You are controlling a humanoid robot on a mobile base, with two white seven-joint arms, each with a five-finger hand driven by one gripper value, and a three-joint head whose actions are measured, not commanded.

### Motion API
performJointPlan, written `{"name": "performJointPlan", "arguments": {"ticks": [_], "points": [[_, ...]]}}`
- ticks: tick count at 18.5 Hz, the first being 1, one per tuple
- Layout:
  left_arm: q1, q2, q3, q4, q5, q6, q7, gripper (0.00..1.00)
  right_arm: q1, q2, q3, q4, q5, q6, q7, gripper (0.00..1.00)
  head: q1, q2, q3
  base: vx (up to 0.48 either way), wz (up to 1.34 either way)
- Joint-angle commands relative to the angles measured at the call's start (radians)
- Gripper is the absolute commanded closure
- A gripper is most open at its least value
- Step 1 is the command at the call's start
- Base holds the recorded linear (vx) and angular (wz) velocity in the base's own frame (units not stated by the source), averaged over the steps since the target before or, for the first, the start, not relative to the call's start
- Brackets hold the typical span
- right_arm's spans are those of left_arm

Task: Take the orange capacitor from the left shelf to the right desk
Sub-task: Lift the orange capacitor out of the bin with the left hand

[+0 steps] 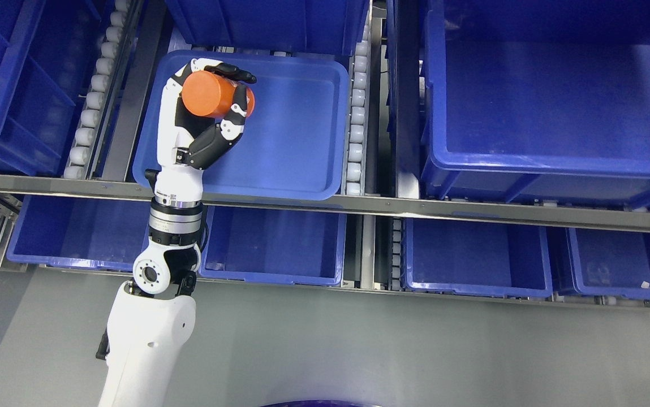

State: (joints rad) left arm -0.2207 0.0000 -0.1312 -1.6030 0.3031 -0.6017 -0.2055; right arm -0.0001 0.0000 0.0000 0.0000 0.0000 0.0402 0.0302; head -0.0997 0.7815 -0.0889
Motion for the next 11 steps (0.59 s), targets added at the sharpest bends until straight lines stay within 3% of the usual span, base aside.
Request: {"name": "performJointPlan", "arguments": {"ticks": [1, 11], "points": [[0.011, 0.017, 0.008, -0.048, 0.001, -0.010, 0.000, 0.98, 0.034, -0.017, -0.011, -0.023, 0.000, 0.000, 0.000, 0.00, 0.0000, 0.000, 0.000, -0.103, -0.04], [0.006, 0.017, 0.028, -0.049, 0.001, -0.046, 0.000, 0.98, 0.034, -0.017, -0.011, -0.023, 0.000, 0.000, 0.002, 0.00, 0.0000, 0.000, 0.000, -0.165, -0.08]]}}
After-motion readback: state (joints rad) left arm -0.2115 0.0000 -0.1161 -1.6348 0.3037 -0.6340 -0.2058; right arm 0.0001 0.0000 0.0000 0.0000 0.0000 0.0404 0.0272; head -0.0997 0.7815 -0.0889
